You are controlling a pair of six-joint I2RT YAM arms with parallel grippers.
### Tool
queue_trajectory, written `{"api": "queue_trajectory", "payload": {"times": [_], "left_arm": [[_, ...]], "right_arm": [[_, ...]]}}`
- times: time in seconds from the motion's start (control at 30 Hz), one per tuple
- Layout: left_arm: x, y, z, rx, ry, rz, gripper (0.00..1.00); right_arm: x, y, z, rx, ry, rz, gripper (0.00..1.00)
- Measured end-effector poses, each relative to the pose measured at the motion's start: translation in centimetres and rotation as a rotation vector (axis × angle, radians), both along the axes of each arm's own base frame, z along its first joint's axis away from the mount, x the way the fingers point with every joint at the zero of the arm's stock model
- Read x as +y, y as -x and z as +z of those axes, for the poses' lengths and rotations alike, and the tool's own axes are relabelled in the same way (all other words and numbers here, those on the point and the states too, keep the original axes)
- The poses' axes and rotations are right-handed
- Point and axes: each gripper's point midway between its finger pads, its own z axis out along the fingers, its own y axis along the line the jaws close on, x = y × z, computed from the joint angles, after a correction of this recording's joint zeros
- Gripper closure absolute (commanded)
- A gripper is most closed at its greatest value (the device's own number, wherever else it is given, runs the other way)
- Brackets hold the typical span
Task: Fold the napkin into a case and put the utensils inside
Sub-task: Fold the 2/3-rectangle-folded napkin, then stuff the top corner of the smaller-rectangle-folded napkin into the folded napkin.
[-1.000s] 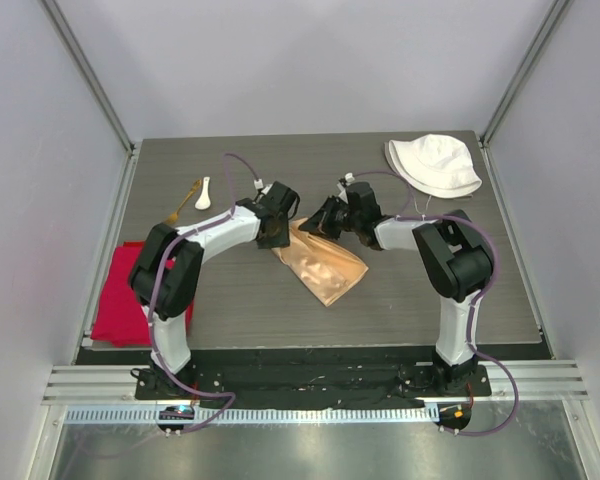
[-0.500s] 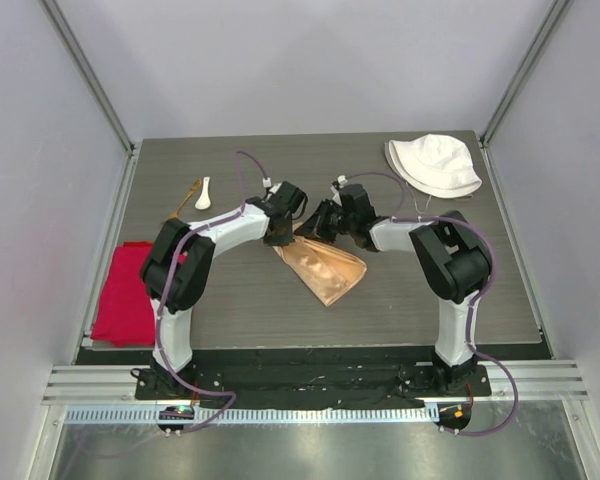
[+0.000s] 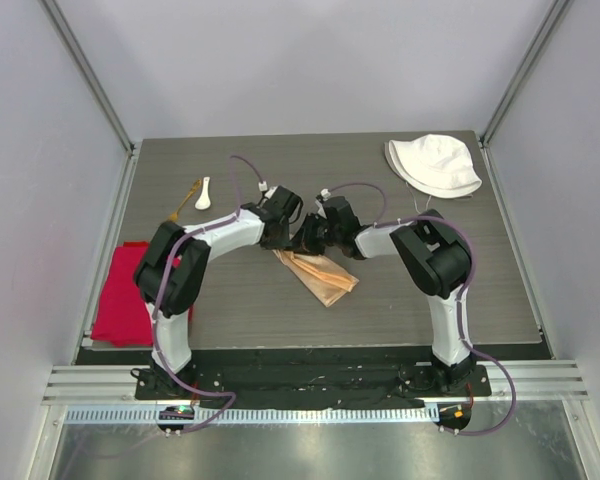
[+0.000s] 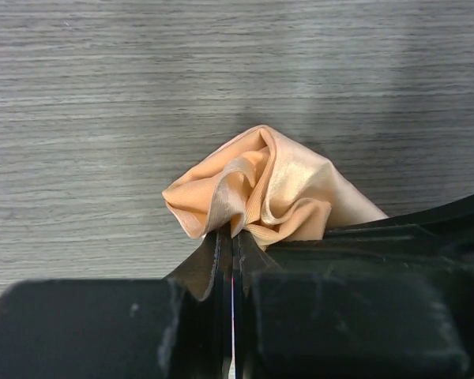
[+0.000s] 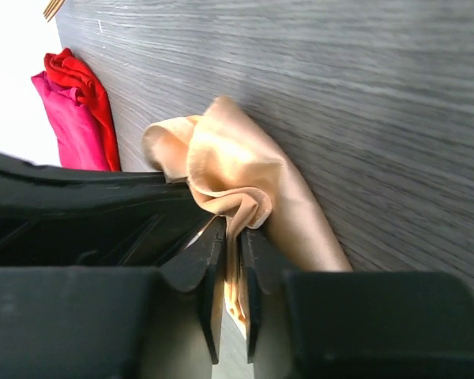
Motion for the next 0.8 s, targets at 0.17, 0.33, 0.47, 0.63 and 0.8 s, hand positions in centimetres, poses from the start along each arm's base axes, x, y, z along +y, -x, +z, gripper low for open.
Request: {"api": "queue_trajectory", "payload": {"times": [0.17,0.33,0.47,0.63,0.8], "left_arm": [[0.2,0.0,-0.2,0.000,0.050,0.020,1.00],[0.4,0.3,0.1,-0.002,0.115,0.038,1.00],[0.7,0.8,0.2,0.003,0.156,0.056,1.00],[0.7,0.8,0.2,0.006,0.189,0.071,1.00],[0.6,1.0,0.2,0.006,0.221,0.085,1.00]], "right_arm": [[0.2,0.0,0.3,-0.065,-0.011,0.036,0.68],[0.3,0.9,0.9,-0.104,-0.073,0.077,0.56],[0.4,1.6,1.3,-0.126,-0.109,0.106,0.52],[0.2,2.1,2.3,-0.154,-0.153,0.126,0.49],[-0.5,2.1,3.4,-0.154,-0.233,0.103,0.51]]}}
